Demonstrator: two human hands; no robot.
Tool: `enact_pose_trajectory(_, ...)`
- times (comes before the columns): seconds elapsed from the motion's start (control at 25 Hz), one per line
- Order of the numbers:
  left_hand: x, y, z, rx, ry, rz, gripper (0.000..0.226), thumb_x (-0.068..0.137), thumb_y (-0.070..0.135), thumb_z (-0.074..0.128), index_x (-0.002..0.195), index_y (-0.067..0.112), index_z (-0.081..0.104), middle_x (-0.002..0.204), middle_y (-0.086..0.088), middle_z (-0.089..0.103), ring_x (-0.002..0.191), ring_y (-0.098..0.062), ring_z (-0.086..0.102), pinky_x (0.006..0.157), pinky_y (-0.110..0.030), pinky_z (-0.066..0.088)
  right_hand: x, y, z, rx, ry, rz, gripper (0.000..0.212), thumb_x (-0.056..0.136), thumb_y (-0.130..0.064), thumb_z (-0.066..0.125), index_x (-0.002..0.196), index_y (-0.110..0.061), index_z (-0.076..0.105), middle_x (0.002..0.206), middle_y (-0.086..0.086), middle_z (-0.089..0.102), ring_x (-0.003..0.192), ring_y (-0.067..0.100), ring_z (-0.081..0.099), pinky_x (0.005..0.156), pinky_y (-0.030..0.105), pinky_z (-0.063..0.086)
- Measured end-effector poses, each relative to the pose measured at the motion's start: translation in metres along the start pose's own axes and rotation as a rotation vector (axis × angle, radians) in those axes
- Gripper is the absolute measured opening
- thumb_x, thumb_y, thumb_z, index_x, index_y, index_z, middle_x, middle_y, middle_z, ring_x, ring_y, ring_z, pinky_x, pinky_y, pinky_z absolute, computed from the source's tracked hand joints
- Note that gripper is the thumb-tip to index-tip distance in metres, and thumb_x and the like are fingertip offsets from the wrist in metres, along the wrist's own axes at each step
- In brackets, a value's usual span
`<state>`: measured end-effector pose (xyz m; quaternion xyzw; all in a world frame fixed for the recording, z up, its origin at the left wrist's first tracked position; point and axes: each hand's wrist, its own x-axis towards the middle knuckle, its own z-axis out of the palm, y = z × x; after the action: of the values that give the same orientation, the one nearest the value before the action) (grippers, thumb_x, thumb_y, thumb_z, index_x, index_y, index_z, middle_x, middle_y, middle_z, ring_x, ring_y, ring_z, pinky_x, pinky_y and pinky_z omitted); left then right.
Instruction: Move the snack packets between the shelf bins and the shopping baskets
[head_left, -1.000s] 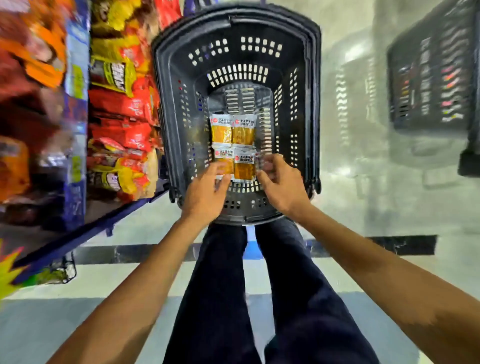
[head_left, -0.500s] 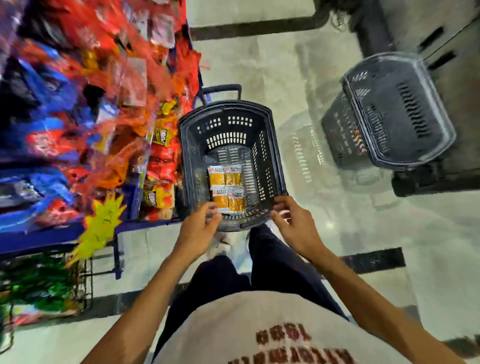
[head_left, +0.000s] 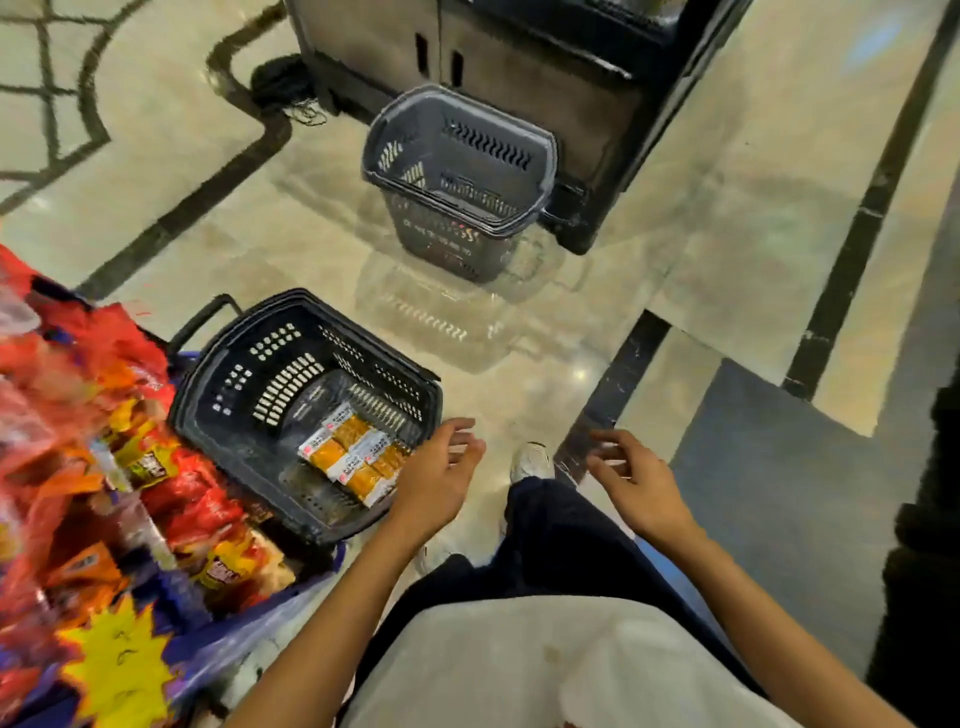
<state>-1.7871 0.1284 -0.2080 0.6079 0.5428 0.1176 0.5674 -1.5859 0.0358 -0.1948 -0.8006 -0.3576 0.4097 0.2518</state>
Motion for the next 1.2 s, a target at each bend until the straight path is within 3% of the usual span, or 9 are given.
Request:
enact_pose_trajectory(0.24, 0.063, 0.07, 0.085, 0.129, -0.241, 0.108, 0.029, 0.094, 0.018, 0.056, 0.122, 0.017, 0.053, 0.11, 0.004, 0.059, 0.092, -0.012, 0.059, 0.074, -0.012, 0.041, -0.006, 0.067, -0.059, 0.166, 0.191, 0.191, 0.026, 0.091, -0.009, 0.058, 0.117, -0.008, 0.058, 0.085, -0.002, 0.063, 0.072, 0.005, 0.059, 0.061, 0.005, 0.043)
enact_pose_trajectory(0.4, 0.1, 0.117, 0.152, 0.15, -0.331, 0.125, 0.024, 0.093, 0.015, 0.057, 0.114, 0.024, 0.054, 0.109, 0.004, 0.061, 0.092, -0.009, 0.06, 0.072, -0.002, 0.04, 0.012, 0.102, -0.125, 0.213, 0.258, 0.255, 0.024, 0.092, -0.012, 0.057, 0.116, -0.011, 0.058, 0.089, -0.005, 0.062, 0.075, 0.003, 0.059, 0.073, 0.013, 0.046)
enact_pose_trajectory(0.44, 0.109, 0.129, 0.168, 0.151, -0.345, 0.129, 0.023, 0.093, 0.014, 0.057, 0.111, 0.027, 0.053, 0.109, 0.003, 0.061, 0.091, -0.007, 0.06, 0.071, -0.001, 0.04, 0.019, 0.11, -0.144, 0.22, 0.284, 0.263, 0.024, 0.092, -0.013, 0.057, 0.116, -0.011, 0.058, 0.092, -0.002, 0.062, 0.075, 0.003, 0.059, 0.076, 0.016, 0.047)
enact_pose_trajectory(0.56, 0.14, 0.161, 0.207, 0.179, -0.354, 0.131, 0.023, 0.093, 0.015, 0.057, 0.109, 0.031, 0.052, 0.109, 0.003, 0.062, 0.095, -0.006, 0.059, 0.074, -0.007, 0.041, 0.045, 0.126, -0.202, 0.226, 0.341, 0.273, 0.027, 0.092, -0.013, 0.057, 0.118, -0.01, 0.057, 0.092, -0.003, 0.06, 0.075, 0.005, 0.059, 0.066, 0.006, 0.042)
enact_pose_trajectory(0.68, 0.169, 0.185, 0.229, 0.199, -0.35, 0.097, 0.023, 0.093, 0.015, 0.057, 0.11, 0.03, 0.053, 0.11, 0.002, 0.062, 0.096, -0.004, 0.058, 0.079, -0.016, 0.041, 0.081, 0.129, -0.247, 0.263, 0.354, 0.284, 0.028, 0.093, -0.015, 0.056, 0.12, -0.011, 0.056, 0.093, -0.004, 0.059, 0.079, 0.011, 0.059, 0.067, 0.009, 0.042)
enact_pose_trajectory(0.84, 0.249, 0.23, 0.274, 0.214, -0.348, 0.068, 0.023, 0.092, 0.012, 0.057, 0.112, 0.025, 0.054, 0.111, -0.001, 0.063, 0.097, -0.01, 0.058, 0.076, -0.011, 0.04, 0.16, 0.139, -0.312, 0.301, 0.382, 0.316, 0.029, 0.093, -0.016, 0.055, 0.122, -0.01, 0.055, 0.094, -0.005, 0.057, 0.081, 0.016, 0.06, 0.067, 0.012, 0.041)
enact_pose_trajectory(1.0, 0.335, 0.307, 0.327, 0.276, -0.446, 0.125, 0.023, 0.094, 0.013, 0.055, 0.113, 0.026, 0.053, 0.108, 0.004, 0.061, 0.092, -0.004, 0.057, 0.068, 0.0, 0.038, 0.227, 0.142, -0.377, 0.359, 0.453, 0.374, 0.031, 0.093, -0.017, 0.055, 0.124, -0.011, 0.054, 0.099, -0.002, 0.06, 0.079, 0.007, 0.057, 0.072, 0.018, 0.04)
enact_pose_trajectory(1.12, 0.394, 0.385, 0.382, 0.374, -0.61, 0.24, 0.026, 0.094, 0.017, 0.055, 0.12, 0.021, 0.054, 0.111, 0.005, 0.06, 0.095, -0.009, 0.058, 0.066, 0.0, 0.038, 0.258, 0.144, -0.424, 0.449, 0.553, 0.429, 0.03, 0.093, -0.014, 0.055, 0.123, -0.011, 0.054, 0.092, -0.009, 0.06, 0.072, 0.003, 0.056, 0.066, 0.013, 0.041)
enact_pose_trajectory(1.2, 0.426, 0.435, 0.424, 0.435, -0.7, 0.288, 0.029, 0.094, 0.019, 0.056, 0.123, 0.019, 0.054, 0.114, 0.005, 0.059, 0.096, -0.012, 0.06, 0.068, -0.004, 0.039, 0.27, 0.151, -0.452, 0.499, 0.632, 0.494, 0.03, 0.093, -0.014, 0.055, 0.122, -0.012, 0.055, 0.09, -0.012, 0.06, 0.074, 0.0, 0.057, 0.069, 0.013, 0.042)
